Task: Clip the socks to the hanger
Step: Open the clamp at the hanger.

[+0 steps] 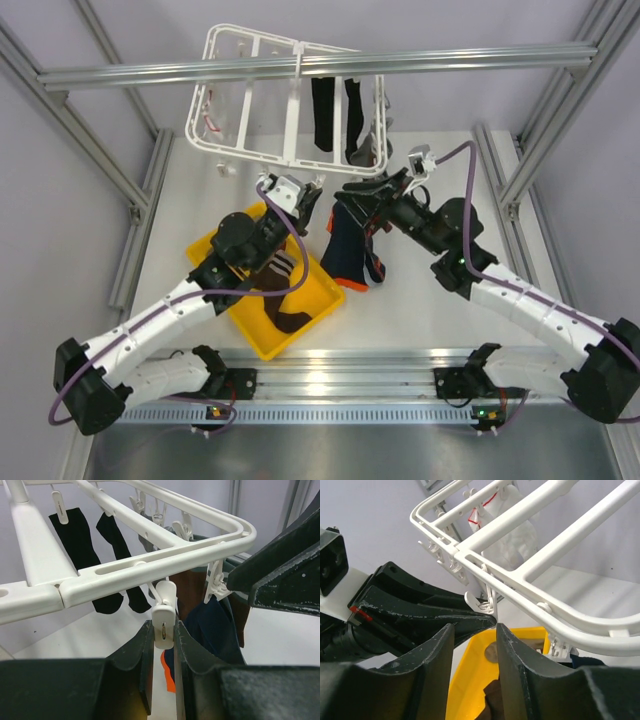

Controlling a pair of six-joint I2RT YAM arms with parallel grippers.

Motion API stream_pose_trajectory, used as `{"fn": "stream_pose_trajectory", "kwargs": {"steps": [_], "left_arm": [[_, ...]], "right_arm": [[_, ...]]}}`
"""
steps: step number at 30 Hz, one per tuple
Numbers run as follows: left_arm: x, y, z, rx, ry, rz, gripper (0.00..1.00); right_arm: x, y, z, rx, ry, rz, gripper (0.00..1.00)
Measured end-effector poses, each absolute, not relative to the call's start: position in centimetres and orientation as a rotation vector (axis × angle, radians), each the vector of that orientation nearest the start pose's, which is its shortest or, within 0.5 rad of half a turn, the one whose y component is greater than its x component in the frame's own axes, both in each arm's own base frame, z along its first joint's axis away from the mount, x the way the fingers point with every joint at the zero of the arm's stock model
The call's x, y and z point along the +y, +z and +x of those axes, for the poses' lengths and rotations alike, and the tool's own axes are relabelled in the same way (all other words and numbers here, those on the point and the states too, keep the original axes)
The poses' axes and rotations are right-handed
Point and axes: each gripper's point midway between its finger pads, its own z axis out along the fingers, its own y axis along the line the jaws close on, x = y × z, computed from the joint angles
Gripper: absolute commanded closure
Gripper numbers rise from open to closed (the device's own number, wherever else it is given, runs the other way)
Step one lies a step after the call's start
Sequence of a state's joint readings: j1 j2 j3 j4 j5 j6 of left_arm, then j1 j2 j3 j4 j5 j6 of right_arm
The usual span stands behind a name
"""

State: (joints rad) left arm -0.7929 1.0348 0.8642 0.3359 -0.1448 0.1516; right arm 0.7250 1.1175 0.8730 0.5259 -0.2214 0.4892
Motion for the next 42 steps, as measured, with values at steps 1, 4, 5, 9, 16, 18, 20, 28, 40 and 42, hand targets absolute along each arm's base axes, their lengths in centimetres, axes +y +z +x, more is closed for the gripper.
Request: {"fn": "stream_pose_trajectory", "kwargs": {"steps": [1, 4, 5, 9, 16, 18, 20, 28, 40, 42], "left_arm": [[-25.3, 35.8, 29.4, 1.315, -0.430, 0.536, 1.00], [-25.4, 36.0, 29.2, 1.309, -0.437, 0.541, 1.00], [-25.4, 36.1, 29.1, 1.306, -0.439, 0.542, 1.00], [-25.4, 36.4, 28.8, 1.296, -0.449, 0.548, 1.00], [-25.4, 36.5, 28.6, 1.290, -0.454, 0.560, 1.00], [-25.4, 36.5, 28.6, 1.289, -0.452, 0.565, 1.00], [-25.4, 36.4, 28.6, 1.288, -0.450, 0.575, 1.00], [-25.5, 36.7, 28.1, 1.257, -0.443, 0.626, 1.00], [-25.4, 36.6, 28.3, 1.254, -0.414, 0.658, 1.00], [-25.3, 36.7, 28.4, 1.255, -0.407, 0.662, 1.00]], "right_arm": [[30.7, 38.4, 26.1, 1.334, 1.162, -0.354, 0.60], [30.6, 38.8, 26.3, 1.312, 1.150, -0.335, 0.59], [30.6, 38.9, 26.4, 1.306, 1.150, -0.330, 0.57], [31.1, 38.8, 26.9, 1.298, 1.148, -0.309, 0.58], [32.3, 38.2, 26.6, 1.298, 1.158, -0.277, 0.54], [32.4, 38.2, 26.8, 1.285, 1.152, -0.273, 0.53], [32.5, 38.1, 27.0, 1.267, 1.140, -0.272, 0.51], [33.1, 37.9, 27.7, 1.230, 1.106, -0.293, 0.43], [34.3, 38.6, 27.7, 1.181, 1.093, -0.340, 0.41], [34.5, 38.8, 27.8, 1.178, 1.081, -0.341, 0.41]]}}
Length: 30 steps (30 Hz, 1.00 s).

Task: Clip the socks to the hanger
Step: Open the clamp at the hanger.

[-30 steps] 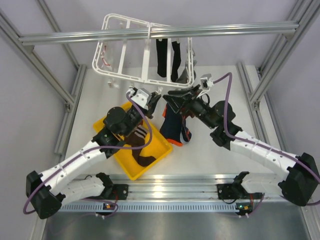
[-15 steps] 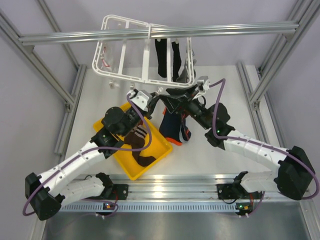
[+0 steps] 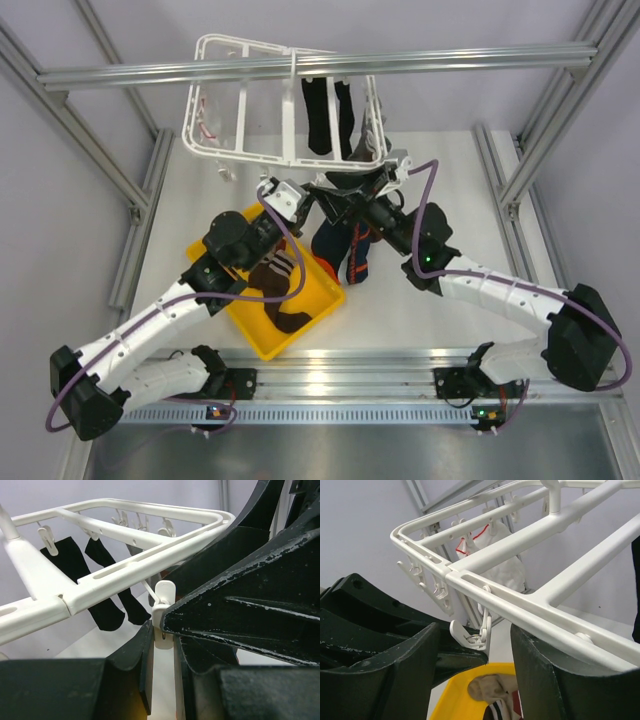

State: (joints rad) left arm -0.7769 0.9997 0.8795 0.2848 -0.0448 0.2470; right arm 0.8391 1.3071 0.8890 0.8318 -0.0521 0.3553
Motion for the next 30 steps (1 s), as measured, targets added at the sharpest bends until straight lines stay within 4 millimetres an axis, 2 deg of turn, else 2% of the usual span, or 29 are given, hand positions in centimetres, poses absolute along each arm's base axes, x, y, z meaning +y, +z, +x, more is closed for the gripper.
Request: {"fn": "stream_pose_trajectory", "kwargs": {"steps": [5, 8, 9, 12, 14, 15, 17, 21, 22, 23, 26, 30], "left_arm": [[-25.3, 36.8, 28.4, 1.248, -0.395, 0.673, 1.00], [-25.2, 36.7, 28.4, 1.249, -0.388, 0.681, 1.00], [-25.2, 36.7, 28.4, 1.248, -0.387, 0.685, 1.00], [-25.3, 36.4, 28.4, 1.254, -0.382, 0.697, 1.00], [-25.2, 36.3, 28.5, 1.261, -0.376, 0.700, 1.00], [-25.2, 36.2, 28.5, 1.261, -0.376, 0.702, 1.00], [-25.1, 36.2, 28.5, 1.263, -0.374, 0.701, 0.94], [-25.0, 36.3, 28.5, 1.265, -0.373, 0.698, 0.68], [-24.9, 36.3, 28.5, 1.266, -0.371, 0.698, 0.57], [-25.0, 36.2, 28.3, 1.269, -0.378, 0.704, 0.54], [-25.3, 35.8, 27.5, 1.283, -0.406, 0.724, 0.45], [-25.4, 35.3, 27.2, 1.300, -0.414, 0.736, 0.43]], "right_arm": [[34.8, 39.0, 28.0, 1.171, 1.051, -0.344, 0.44], [34.9, 38.9, 28.2, 1.172, 1.036, -0.350, 0.51], [34.9, 38.9, 28.3, 1.172, 1.030, -0.349, 0.55], [35.1, 38.9, 28.4, 1.169, 1.024, -0.357, 0.79], [35.2, 38.9, 28.4, 1.167, 1.013, -0.358, 0.89], [35.1, 38.9, 28.4, 1.166, 1.009, -0.357, 1.00], [35.1, 38.9, 28.5, 1.165, 1.003, -0.355, 1.00], [35.0, 38.9, 28.5, 1.167, 1.007, -0.350, 1.00], [35.1, 38.9, 28.5, 1.168, 1.010, -0.348, 1.00], [35.0, 38.9, 28.5, 1.170, 1.012, -0.341, 1.00], [34.9, 39.0, 28.6, 1.176, 1.025, -0.320, 1.00], [34.8, 38.9, 28.8, 1.195, 1.058, -0.286, 1.00]]}}
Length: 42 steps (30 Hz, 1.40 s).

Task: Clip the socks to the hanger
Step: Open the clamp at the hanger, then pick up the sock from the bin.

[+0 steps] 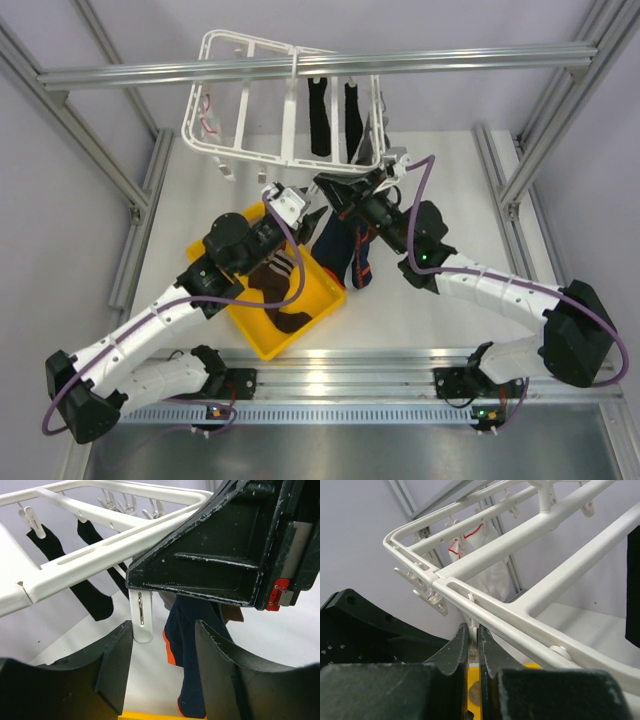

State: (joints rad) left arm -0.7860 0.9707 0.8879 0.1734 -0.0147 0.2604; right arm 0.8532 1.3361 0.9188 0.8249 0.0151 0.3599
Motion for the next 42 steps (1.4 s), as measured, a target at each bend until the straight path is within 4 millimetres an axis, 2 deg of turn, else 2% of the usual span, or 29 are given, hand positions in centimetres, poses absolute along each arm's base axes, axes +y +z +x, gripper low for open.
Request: {"fn": "stream_pose_trajectory", "kwargs": {"steps": [7, 10, 15, 18, 23, 26, 27, 30, 35, 42], "left_arm": [[-24.5, 34.6, 27.2, 1.352, -0.440, 0.717, 0.43], [-22.4, 34.1, 27.2, 1.407, -0.492, 0.700, 0.48], [-18.6, 32.6, 26.7, 1.488, -0.575, 0.732, 0.48], [-17.5, 29.7, 25.4, 1.585, -0.628, 0.818, 0.49], [-17.0, 23.9, 21.8, 1.726, -0.678, 1.105, 0.47], [-16.3, 21.1, 20.2, 1.804, -0.685, 1.220, 0.52], [-16.0, 20.2, 20.0, 1.838, -0.687, 1.240, 0.50], [-15.3, 17.8, 20.9, 1.940, -0.647, 1.214, 0.50], [-13.7, 13.7, 22.9, 2.052, -0.476, 1.060, 0.51], [-15.2, 10.5, 24.6, 2.039, -0.277, 1.057, 0.52]], "right_arm": [[34.7, 38.6, 29.2, 1.246, 1.122, -0.216, 1.00], [34.5, 38.6, 29.5, 1.272, 1.153, -0.177, 1.00], [34.2, 37.8, 30.1, 1.343, 1.198, -0.112, 1.00], [34.1, 37.5, 30.4, 1.372, 1.210, -0.086, 1.00], [33.9, 37.5, 30.5, 1.390, 1.223, -0.065, 1.00], [33.8, 37.5, 30.6, 1.400, 1.222, -0.059, 1.00], [33.8, 37.5, 30.6, 1.402, 1.221, -0.059, 1.00], [33.8, 37.4, 30.6, 1.409, 1.219, -0.059, 1.00], [33.7, 37.4, 30.7, 1.417, 1.213, -0.058, 1.00], [33.8, 37.5, 30.8, 1.426, 1.210, -0.063, 1.00]]}}
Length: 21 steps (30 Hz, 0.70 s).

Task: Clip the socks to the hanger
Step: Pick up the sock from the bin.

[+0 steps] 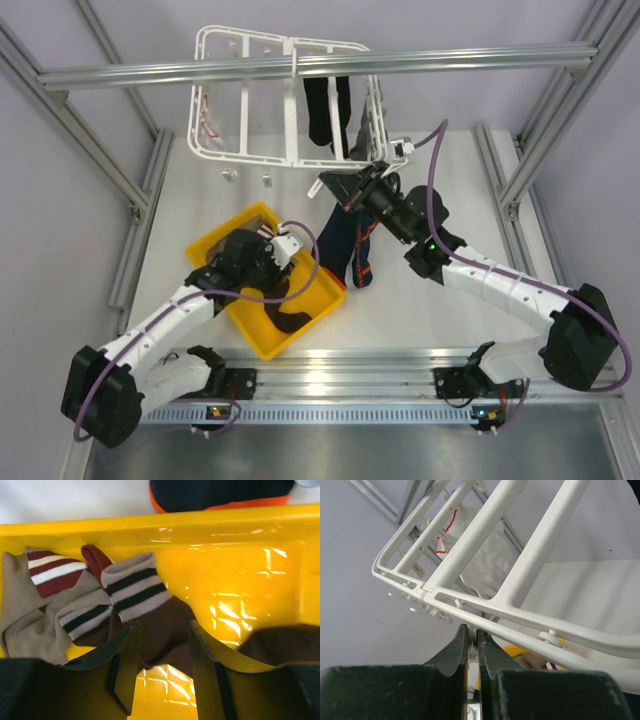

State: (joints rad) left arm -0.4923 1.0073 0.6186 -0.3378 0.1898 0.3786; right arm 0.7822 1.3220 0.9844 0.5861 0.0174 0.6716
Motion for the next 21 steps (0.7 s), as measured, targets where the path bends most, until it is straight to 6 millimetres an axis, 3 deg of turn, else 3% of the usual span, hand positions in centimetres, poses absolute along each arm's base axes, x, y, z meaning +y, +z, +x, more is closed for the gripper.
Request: {"fn": "stream_pose_trajectory", "kwargs": {"steps": [7, 11, 15, 19, 21], "left_arm": [[-14.7, 6.4, 28.0, 2.168, -0.102, 0.964, 0.55], [-14.9, 5.6, 29.2, 2.184, -0.063, 0.942, 0.60], [-15.5, 5.5, 30.1, 2.168, -0.061, 0.923, 0.87], [-15.7, 5.3, 30.1, 2.168, -0.071, 0.936, 1.00], [-16.0, 5.4, 30.0, 2.167, -0.092, 0.945, 1.00]], "right_arm": [[33.8, 37.4, 30.8, 1.425, 1.202, -0.070, 1.00], [33.7, 37.4, 30.9, 1.426, 1.198, -0.071, 1.00], [33.6, 37.3, 31.1, 1.429, 1.191, -0.071, 1.00], [33.6, 37.2, 31.1, 1.430, 1.189, -0.073, 1.00], [33.5, 37.2, 31.1, 1.430, 1.188, -0.074, 1.00]]}}
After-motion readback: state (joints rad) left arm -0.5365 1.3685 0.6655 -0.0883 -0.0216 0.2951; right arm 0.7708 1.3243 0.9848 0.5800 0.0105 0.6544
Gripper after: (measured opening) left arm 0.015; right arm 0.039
